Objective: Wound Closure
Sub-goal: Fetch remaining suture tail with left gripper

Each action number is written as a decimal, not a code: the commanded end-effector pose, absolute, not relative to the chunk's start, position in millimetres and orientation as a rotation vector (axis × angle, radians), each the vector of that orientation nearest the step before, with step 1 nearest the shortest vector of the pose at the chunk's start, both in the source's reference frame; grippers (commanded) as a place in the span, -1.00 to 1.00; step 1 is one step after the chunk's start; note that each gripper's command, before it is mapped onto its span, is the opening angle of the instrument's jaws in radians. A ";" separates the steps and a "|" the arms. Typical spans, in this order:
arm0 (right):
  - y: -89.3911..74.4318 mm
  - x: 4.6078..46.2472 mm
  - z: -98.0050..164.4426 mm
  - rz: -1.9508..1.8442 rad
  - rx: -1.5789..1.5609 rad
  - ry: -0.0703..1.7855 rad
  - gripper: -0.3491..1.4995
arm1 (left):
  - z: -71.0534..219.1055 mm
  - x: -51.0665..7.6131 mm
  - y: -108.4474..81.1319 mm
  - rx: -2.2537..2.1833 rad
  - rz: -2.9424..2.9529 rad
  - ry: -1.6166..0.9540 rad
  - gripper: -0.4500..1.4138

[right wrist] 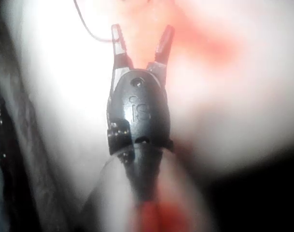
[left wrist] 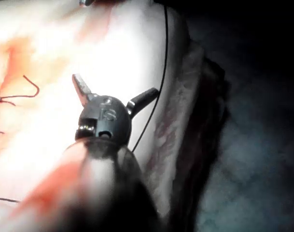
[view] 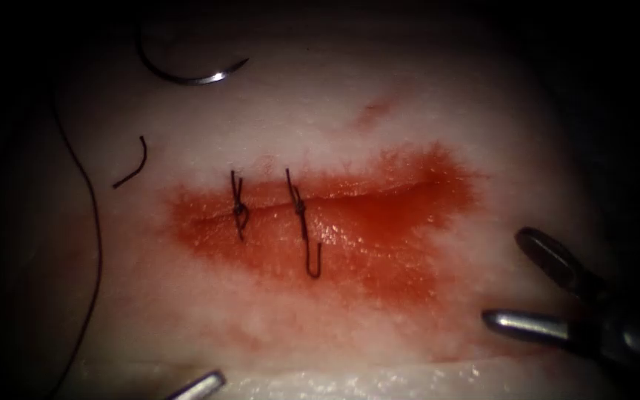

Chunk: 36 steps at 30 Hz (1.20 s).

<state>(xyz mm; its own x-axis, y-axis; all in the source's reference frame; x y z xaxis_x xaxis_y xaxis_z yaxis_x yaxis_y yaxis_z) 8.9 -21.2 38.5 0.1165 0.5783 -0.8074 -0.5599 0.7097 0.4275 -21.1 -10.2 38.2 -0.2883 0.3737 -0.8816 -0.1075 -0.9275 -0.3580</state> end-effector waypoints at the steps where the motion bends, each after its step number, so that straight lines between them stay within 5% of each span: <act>1: -21.7 9.9 39.0 0.828 0.018 1.188 0.67 | 38.9 -22.2 -10.3 -1.664 2.273 -0.334 0.30; 11: -21.0 10.8 39.5 0.802 0.013 1.167 0.60 | 48.7 -23.5 -2.8 -1.551 2.283 -0.179 0.28; 19: -20.2 12.8 40.3 0.774 0.019 1.160 0.73 | 56.9 -23.7 -2.7 -1.475 2.177 -0.272 0.21; 32: -20.9 13.3 42.0 0.756 0.022 1.138 0.64 | 56.1 -24.8 -0.8 -1.459 2.062 -0.405 -0.15; 35: -21.1 13.7 42.0 0.755 0.025 1.131 0.64 | 56.6 -24.8 -0.5 -1.459 2.059 -0.408 -0.38; 36: -21.1 13.9 41.9 0.756 0.024 1.131 0.64 | 56.7 -24.7 -0.4 -1.461 2.059 -0.410 -0.62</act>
